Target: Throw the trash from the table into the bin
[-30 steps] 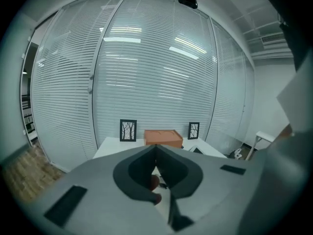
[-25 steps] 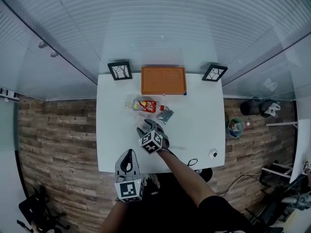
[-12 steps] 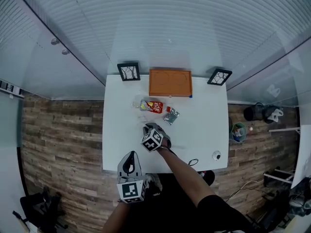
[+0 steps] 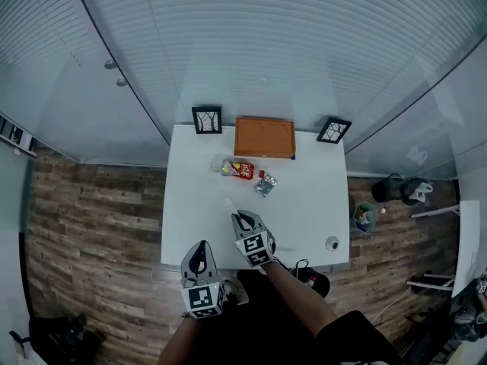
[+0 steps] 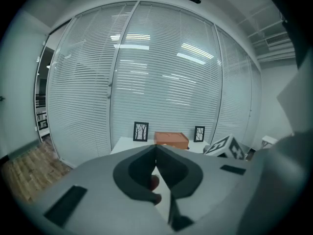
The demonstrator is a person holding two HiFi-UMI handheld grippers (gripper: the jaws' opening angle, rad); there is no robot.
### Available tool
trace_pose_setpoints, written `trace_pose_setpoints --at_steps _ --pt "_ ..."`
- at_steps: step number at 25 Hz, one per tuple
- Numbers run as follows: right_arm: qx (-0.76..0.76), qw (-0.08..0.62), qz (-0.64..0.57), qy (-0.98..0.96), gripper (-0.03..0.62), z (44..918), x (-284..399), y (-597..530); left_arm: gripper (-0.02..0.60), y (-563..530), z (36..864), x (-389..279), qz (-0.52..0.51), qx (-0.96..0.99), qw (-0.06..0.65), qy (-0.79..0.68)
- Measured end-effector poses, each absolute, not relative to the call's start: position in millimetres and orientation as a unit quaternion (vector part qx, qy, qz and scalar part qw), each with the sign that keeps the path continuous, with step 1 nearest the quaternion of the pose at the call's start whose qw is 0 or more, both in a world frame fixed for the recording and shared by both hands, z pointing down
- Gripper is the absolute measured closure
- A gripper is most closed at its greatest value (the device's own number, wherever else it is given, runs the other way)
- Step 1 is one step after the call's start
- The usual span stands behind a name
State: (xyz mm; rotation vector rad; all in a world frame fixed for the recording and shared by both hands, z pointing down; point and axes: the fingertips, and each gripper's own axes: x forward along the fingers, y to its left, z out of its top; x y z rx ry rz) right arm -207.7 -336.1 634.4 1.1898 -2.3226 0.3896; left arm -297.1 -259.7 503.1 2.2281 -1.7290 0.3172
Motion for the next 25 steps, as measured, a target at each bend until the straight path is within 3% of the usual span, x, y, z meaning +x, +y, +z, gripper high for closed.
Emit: trace_pose_setpoints --at_steps 10,25 --pt "0.497 0.112 0.088 -0.856 0.574 510.2 -181.5 -237.8 0.583 -209.0 479.9 -300.6 0.078 0.795 0.120 -0.590" --pt "0.522 0.072 0.053 -0.849 0.574 466.2 -188.9 -125.3 0.584 -97.7 456.0 -304.1 0.049 0.818 0.091 -0.565"
